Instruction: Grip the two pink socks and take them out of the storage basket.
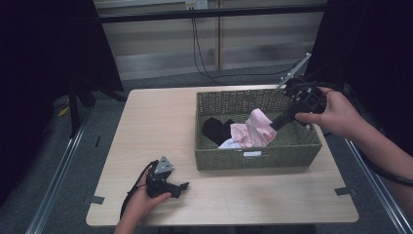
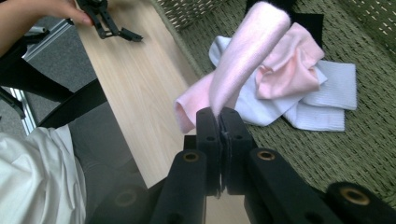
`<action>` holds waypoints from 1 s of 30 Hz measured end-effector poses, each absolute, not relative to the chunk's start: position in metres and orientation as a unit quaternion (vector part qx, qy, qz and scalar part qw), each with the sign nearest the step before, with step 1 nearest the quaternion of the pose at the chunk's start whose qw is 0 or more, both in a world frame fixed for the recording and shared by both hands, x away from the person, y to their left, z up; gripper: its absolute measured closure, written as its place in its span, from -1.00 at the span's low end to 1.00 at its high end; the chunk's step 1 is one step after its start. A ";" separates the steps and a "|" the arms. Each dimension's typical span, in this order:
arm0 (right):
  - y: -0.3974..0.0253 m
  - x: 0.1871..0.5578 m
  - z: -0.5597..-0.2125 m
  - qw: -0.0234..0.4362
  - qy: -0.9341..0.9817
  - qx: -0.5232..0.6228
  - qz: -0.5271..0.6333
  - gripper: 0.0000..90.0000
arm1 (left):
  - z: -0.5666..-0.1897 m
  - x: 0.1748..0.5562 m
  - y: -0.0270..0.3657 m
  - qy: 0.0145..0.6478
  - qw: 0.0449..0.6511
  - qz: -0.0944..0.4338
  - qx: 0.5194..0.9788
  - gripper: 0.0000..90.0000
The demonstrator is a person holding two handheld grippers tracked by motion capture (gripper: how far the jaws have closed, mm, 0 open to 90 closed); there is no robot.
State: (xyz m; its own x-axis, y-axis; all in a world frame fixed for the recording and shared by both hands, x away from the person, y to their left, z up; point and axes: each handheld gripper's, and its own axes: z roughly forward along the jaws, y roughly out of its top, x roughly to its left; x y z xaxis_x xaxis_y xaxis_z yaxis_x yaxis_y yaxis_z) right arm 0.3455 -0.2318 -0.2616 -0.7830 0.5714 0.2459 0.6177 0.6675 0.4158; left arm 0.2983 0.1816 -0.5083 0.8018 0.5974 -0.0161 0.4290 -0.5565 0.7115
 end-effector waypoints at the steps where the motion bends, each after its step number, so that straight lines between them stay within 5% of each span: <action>1: -0.231 0.342 -0.261 0.050 -0.913 -0.321 -0.246 0.95 | -0.508 0.298 0.182 0.293 0.368 0.114 0.875 -0.81; 30: -0.208 0.306 -0.279 0.086 -0.925 -0.263 -0.262 0.95 | -0.509 0.298 0.182 0.294 0.370 0.115 0.874 -0.81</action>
